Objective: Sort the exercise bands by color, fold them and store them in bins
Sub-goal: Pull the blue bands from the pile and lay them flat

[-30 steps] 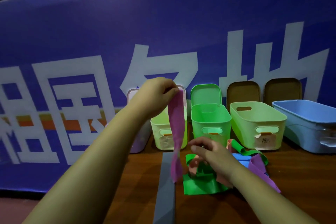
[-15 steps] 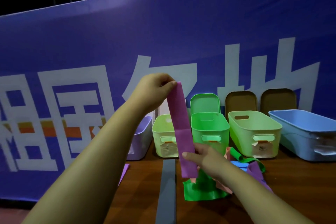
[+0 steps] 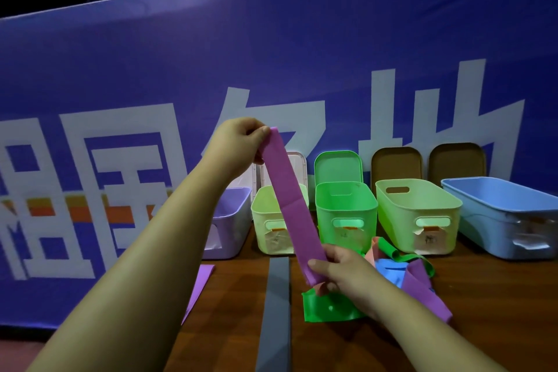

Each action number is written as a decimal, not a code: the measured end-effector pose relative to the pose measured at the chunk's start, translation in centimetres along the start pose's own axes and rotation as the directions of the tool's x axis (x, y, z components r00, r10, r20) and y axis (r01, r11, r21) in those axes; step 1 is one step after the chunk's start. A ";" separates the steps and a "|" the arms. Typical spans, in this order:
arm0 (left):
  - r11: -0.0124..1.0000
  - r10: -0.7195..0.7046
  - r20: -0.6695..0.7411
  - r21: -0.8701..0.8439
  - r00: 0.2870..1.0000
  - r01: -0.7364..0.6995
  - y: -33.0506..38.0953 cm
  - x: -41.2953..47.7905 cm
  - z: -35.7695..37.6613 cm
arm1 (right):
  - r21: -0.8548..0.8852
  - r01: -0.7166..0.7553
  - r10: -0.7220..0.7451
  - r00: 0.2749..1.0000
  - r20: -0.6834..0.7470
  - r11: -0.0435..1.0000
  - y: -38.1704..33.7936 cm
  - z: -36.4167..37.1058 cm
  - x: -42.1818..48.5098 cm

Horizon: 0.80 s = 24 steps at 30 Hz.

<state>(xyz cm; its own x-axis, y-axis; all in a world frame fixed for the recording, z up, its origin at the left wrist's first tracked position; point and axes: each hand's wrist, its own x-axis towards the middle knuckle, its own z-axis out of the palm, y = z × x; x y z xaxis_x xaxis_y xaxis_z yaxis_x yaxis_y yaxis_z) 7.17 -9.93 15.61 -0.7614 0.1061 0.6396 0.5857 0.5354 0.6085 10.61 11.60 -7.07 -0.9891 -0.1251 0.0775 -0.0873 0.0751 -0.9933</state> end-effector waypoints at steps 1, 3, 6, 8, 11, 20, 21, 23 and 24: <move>1.000 -0.007 -0.004 0.002 1.000 0.007 -0.2 0.0 -0.1 | 0.041 -0.004 0.003 1.000 0.012 0.999 0.1 -0.1 -0.1; 1.000 -0.020 -0.020 0.007 1.000 0.020 -0.7 0.0 -0.2 | 0.095 -0.011 0.009 1.000 0.021 0.995 0.3 -0.1 -0.2; 0.999 -0.034 -0.038 0.008 0.999 0.035 -1.3 -0.1 -0.5 | 0.167 -0.001 -0.001 1.000 0.008 0.986 0.4 0.1 -0.4; 0.999 -0.047 -0.055 0.016 0.997 0.048 -1.9 -0.2 -0.7 | 0.214 0.000 0.002 1.000 -0.014 0.977 0.6 0.1 -0.5; 0.993 -0.116 -0.095 -0.015 0.989 0.115 -3.0 -0.8 -1.0 | 0.332 -0.011 0.032 0.998 -0.058 0.943 0.8 0.1 -0.5; 0.878 -0.447 -0.115 -0.248 0.887 0.410 -8.1 -7.3 -3.4 | 0.606 -0.018 0.210 0.946 -0.247 0.795 -0.1 -1.1 1.1; 0.859 -0.474 -0.100 -0.272 0.875 0.434 -8.6 -8.5 -3.8 | 0.602 -0.014 0.206 0.945 -0.252 0.798 -0.4 -1.0 1.2; 0.828 -0.514 -0.065 -0.301 0.856 0.474 -9.6 -10.8 -4.6 | 0.562 -0.005 0.191 0.943 -0.273 0.827 -1.1 -0.5 1.7; 0.816 -0.529 -0.047 -0.302 0.847 0.493 -10.1 -11.9 -5.0 | 0.533 -0.002 0.184 0.939 -0.290 0.846 -1.5 -0.1 2.0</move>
<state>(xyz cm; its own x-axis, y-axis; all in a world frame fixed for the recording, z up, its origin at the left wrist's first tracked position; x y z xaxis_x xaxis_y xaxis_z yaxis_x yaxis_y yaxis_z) 11.71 -20.80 4.20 -0.9421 -0.2324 0.2418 0.1866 0.2358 0.9537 8.73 11.38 -5.42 -0.9794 0.1832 -0.0855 -0.0093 -0.4633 -0.8862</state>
